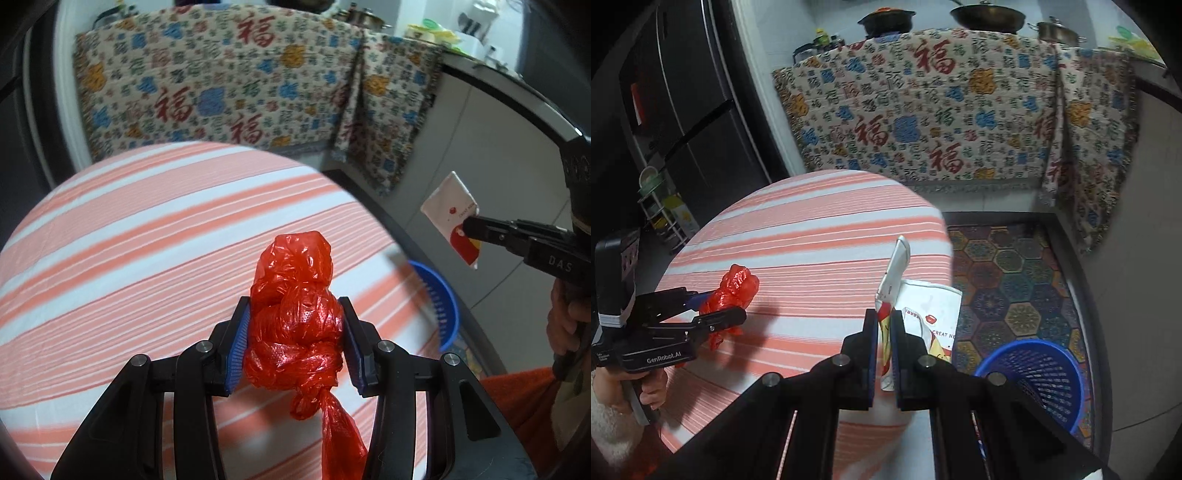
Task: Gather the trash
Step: 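Carry the red bag and white wrapper over the wastebasket and open both tools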
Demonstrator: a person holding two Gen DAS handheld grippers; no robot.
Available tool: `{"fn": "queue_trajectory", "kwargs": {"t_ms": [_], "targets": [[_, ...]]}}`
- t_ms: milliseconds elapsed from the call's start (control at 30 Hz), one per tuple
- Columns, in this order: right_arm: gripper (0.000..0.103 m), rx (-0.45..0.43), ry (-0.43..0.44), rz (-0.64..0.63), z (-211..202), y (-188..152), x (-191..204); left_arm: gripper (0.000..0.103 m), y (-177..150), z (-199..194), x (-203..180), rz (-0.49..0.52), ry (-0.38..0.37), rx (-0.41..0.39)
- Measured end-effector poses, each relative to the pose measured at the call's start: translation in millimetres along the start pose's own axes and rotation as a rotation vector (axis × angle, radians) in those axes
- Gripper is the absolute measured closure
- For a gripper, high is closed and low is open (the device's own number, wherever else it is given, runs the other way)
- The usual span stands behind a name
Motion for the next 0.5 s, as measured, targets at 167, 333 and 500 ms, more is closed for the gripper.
{"fn": "queue_trajectory", "kwargs": {"t_ms": [167, 333, 500], "targets": [[0.096, -0.01, -0.048, 0.036, -19.5, -12.2, -31.6, 0.057, 5.5, 9.2, -45.8, 0.07, -0.032, -0.005], [0.096, -0.012, -0.096, 0.077, -36.7, -27.5, -65.9, 0.057, 10.2, 21.0, -86.5, 0.114, -0.075, -0.002], [0.096, -0.001, -0.142, 0.122, -43.5, -41.5, -102.0, 0.057, 9.8, 38.5, -123.0, 0.12, -0.13, 0.022]]}}
Point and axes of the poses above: each gripper's, at about its wrist camera, not at the fingertips, and z roughly the way its jaws point, x to its left, y to its top, the point moved 2 cm from there along z, roughly the way its jaws point, and after that the axes turned 10 degrees about -z, right-handed, at the moved point
